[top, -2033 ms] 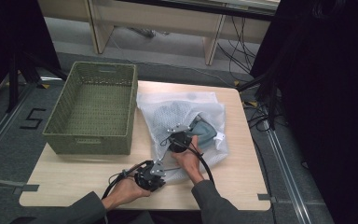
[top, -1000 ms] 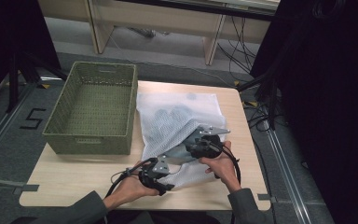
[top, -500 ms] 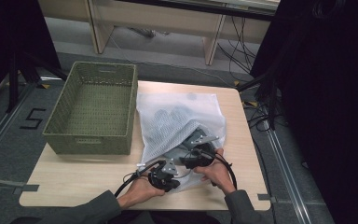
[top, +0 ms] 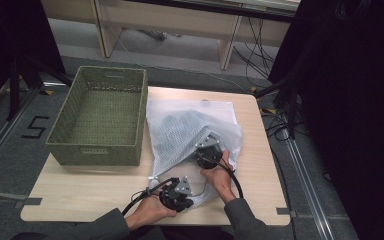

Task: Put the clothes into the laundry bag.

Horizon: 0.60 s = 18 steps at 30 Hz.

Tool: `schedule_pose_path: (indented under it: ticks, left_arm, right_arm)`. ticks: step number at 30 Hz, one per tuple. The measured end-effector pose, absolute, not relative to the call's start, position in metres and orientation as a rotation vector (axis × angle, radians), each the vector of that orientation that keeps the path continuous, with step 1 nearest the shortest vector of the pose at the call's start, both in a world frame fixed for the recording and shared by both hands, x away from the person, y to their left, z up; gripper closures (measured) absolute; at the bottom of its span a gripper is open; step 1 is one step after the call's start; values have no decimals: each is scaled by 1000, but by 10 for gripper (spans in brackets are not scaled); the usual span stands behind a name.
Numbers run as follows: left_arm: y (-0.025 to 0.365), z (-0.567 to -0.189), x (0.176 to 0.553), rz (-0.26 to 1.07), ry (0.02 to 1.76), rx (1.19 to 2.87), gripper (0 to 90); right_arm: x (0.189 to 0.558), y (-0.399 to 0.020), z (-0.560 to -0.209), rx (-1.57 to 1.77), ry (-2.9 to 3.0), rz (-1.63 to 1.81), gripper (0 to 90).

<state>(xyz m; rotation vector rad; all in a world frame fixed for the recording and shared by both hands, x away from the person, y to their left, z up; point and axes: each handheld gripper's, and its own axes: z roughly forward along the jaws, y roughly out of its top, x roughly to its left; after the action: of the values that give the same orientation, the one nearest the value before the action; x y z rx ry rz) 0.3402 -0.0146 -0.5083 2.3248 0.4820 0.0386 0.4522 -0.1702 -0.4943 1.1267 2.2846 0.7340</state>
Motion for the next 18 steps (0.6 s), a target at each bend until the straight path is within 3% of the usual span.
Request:
schedule_pose_path:
  ticks: [6,18]
  left_arm:
    - [-15,-509,340,33,486,2322,887]
    - [-14,-509,341,20,487,2321,877]
  right_arm:
    - [480,-180,-498,1148,2205,771,784]
    - [466,-200,-477,1191,2240,938,614]
